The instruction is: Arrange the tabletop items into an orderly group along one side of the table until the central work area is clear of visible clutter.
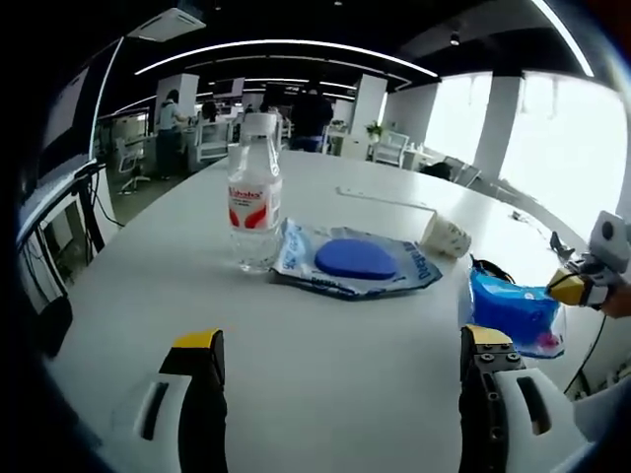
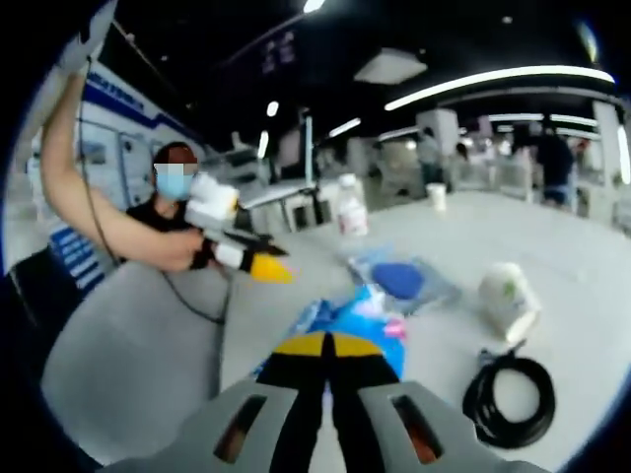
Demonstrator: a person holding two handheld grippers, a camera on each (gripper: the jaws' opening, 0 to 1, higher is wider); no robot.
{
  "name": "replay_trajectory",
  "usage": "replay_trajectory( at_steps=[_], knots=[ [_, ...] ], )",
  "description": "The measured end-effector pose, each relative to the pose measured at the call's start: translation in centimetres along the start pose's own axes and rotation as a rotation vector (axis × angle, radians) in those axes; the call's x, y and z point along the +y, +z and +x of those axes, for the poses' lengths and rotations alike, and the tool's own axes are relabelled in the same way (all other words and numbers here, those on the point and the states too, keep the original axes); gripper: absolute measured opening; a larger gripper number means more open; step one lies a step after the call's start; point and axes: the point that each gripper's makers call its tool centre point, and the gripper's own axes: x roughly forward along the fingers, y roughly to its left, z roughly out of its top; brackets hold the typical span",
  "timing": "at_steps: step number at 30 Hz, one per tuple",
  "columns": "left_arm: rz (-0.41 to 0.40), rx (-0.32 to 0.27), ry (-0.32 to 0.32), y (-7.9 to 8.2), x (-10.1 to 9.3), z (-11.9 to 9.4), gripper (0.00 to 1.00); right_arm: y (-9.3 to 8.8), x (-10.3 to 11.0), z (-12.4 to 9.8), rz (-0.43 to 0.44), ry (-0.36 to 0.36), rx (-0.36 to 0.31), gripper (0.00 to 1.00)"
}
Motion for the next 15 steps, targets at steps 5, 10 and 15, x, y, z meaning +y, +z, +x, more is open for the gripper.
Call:
replay_trajectory(
  at_steps=[5,10,15],
  knots=[
    [-0.007,0.002,0.013,-0.1,0.2,-0.3,0.99,-1.3,1.3,0.2,-0.081,0.132,0.040,0.00],
    [-0.002,0.003,0.019,-0.1,0.3,-0.4,0.99,-1.7,0.9,0.0,-0.089,0.162,0.044,0.00],
    [0.004,0.007,0.027,0.0,0.5,-0.4,0.99,-1.6,0.6,-0.1,-0.086,0.170,0.037,0.00]
  ],
)
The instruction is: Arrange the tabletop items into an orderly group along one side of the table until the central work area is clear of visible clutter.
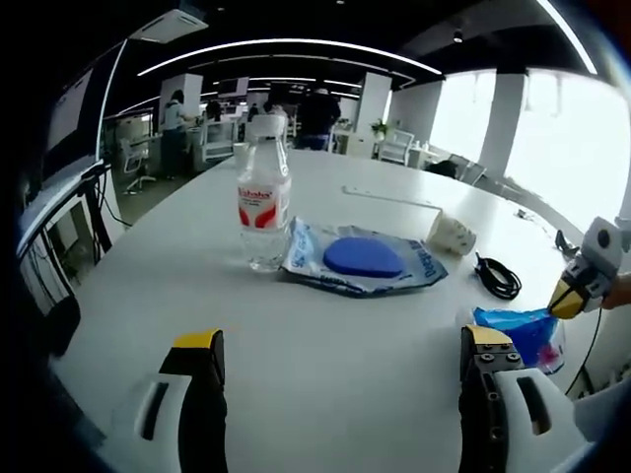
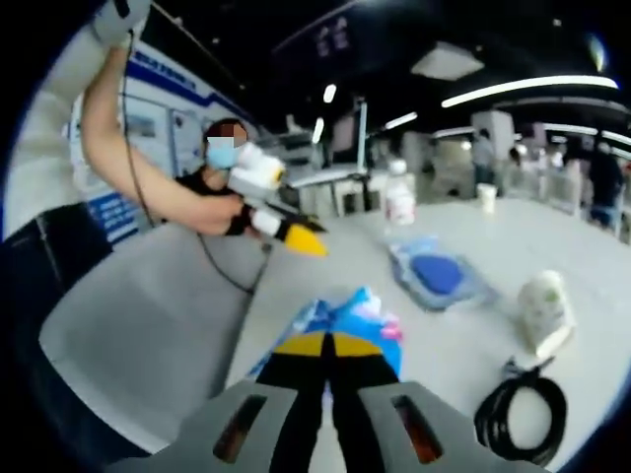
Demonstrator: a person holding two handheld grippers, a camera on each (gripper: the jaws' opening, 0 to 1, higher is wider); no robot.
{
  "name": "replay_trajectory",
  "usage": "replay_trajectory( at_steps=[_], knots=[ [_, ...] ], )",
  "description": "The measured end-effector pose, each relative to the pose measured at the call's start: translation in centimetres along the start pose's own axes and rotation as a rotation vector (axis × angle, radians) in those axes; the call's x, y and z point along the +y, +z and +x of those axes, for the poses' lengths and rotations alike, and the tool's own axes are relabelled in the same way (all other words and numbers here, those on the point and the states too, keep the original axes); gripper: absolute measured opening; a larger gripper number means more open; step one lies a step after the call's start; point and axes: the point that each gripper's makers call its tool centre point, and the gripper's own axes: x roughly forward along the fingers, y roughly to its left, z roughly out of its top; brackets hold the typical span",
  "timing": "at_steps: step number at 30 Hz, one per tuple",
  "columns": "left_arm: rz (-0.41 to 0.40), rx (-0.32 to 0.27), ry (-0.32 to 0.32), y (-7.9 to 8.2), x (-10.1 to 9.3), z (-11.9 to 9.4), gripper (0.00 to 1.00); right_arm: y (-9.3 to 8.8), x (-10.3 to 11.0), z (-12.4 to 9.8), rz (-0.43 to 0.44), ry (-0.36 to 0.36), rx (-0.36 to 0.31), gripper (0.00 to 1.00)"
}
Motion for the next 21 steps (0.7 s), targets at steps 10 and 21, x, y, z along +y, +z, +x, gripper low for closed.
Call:
replay_trajectory(
  at_steps=[10,21],
  knots=[
    [-0.005,0.018,0.001,-0.6,0.1,0.2,0.99,-1.0,0.3,0.1,-0.001,0.014,0.023,0.00],
    [-0.002,0.022,-0.002,-0.6,0.2,0.3,0.99,-1.6,0.9,0.0,0.015,0.048,0.023,0.00]
  ],
)
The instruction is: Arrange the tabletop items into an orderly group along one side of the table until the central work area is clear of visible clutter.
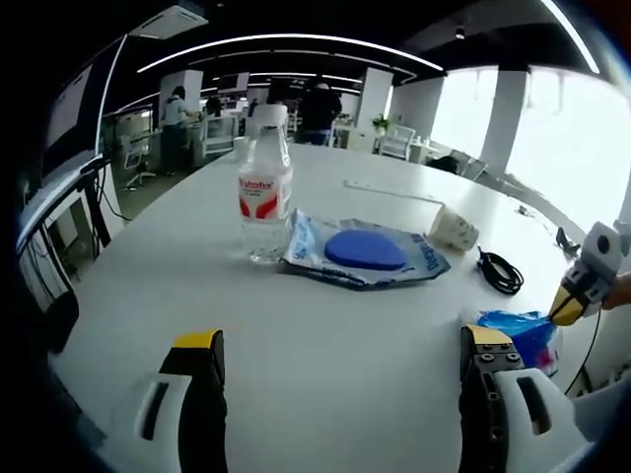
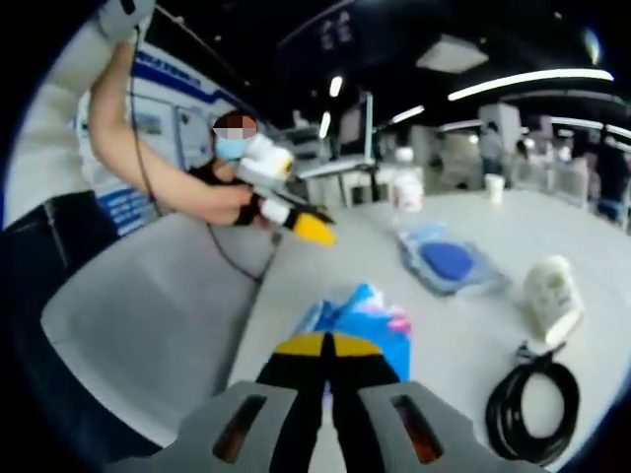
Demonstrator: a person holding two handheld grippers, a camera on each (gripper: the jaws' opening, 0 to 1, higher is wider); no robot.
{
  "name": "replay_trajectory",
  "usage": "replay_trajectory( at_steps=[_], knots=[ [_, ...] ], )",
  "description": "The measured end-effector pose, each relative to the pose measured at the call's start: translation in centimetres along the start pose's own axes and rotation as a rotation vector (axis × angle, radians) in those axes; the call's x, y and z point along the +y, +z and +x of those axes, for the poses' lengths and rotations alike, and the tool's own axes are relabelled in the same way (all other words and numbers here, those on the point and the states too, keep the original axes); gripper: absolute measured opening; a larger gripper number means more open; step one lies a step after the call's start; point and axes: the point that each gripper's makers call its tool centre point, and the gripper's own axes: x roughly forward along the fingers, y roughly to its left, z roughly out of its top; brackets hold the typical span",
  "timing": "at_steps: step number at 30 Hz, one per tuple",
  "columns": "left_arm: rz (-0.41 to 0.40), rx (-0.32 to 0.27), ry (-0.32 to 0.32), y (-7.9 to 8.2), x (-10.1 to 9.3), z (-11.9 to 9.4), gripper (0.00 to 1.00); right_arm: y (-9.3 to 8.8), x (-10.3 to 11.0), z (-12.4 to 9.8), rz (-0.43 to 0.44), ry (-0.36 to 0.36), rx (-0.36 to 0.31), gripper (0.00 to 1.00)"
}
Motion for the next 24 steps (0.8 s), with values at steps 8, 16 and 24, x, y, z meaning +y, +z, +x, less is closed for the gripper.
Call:
replay_trajectory(
  at_steps=[8,16,24],
  knots=[
    [0.004,-0.003,-0.004,0.2,-0.2,0.1,0.99,-0.4,0.5,-0.1,-0.005,0.018,0.000,0.00],
    [0.013,0.011,-0.003,0.0,-0.2,-0.2,0.99,-1.1,1.2,-0.1,-0.002,0.044,0.007,0.00],
    [-0.003,0.022,-0.002,-0.3,0.0,-0.2,0.98,-1.9,1.4,0.0,0.029,0.037,0.034,0.00]
  ],
)
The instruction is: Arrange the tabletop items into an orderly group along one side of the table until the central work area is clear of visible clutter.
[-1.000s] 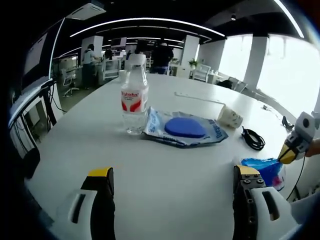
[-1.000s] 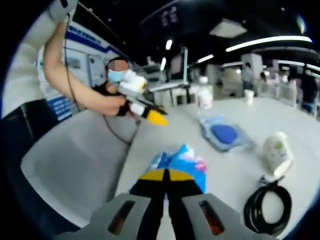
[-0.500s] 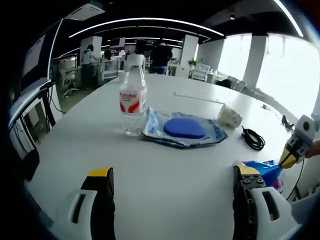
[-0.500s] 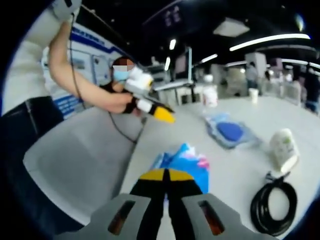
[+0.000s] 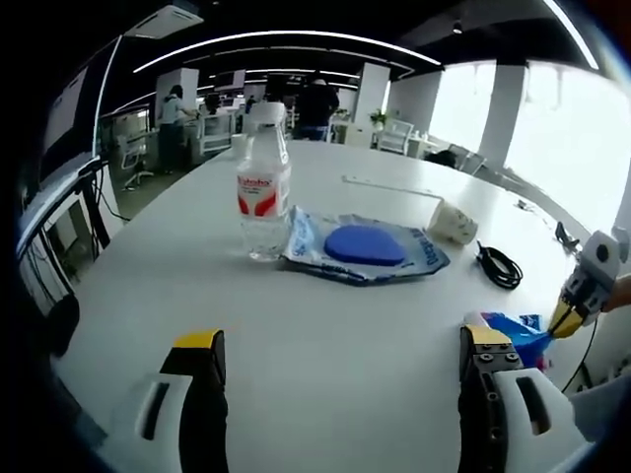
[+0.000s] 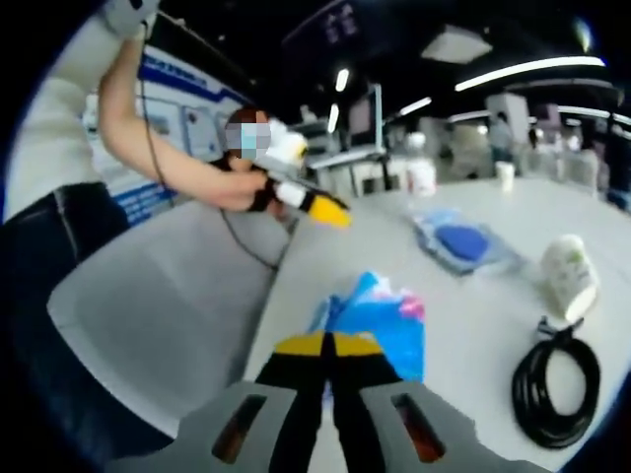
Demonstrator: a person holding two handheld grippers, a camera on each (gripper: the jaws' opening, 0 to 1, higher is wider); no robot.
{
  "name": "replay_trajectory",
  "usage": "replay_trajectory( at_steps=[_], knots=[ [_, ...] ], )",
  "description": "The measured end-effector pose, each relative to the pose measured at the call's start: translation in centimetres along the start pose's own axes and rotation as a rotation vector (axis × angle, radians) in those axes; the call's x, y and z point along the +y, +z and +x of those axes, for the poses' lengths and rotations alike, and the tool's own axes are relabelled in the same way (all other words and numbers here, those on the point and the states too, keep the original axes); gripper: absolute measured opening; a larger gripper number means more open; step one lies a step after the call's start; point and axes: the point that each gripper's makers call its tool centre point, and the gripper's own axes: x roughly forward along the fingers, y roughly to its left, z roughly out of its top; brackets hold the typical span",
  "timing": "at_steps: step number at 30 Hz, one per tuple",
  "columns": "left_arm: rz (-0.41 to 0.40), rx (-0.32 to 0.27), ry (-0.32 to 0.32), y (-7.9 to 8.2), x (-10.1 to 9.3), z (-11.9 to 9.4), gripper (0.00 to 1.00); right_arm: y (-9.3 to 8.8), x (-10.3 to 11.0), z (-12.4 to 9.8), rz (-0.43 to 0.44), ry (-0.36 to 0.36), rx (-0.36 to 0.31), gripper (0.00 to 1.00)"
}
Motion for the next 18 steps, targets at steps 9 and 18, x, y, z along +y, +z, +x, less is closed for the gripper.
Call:
replay_trajectory(
  at_steps=[9,18],
  knots=[
    [-0.004,-0.004,-0.005,0.2,-0.4,0.3,0.98,0.7,-0.2,-0.2,0.029,-0.032,-0.029,0.26],
    [0.000,0.003,-0.011,0.1,-0.9,0.6,0.98,3.5,-2.6,-1.2,0.100,-0.182,-0.133,0.38]
  ],
)
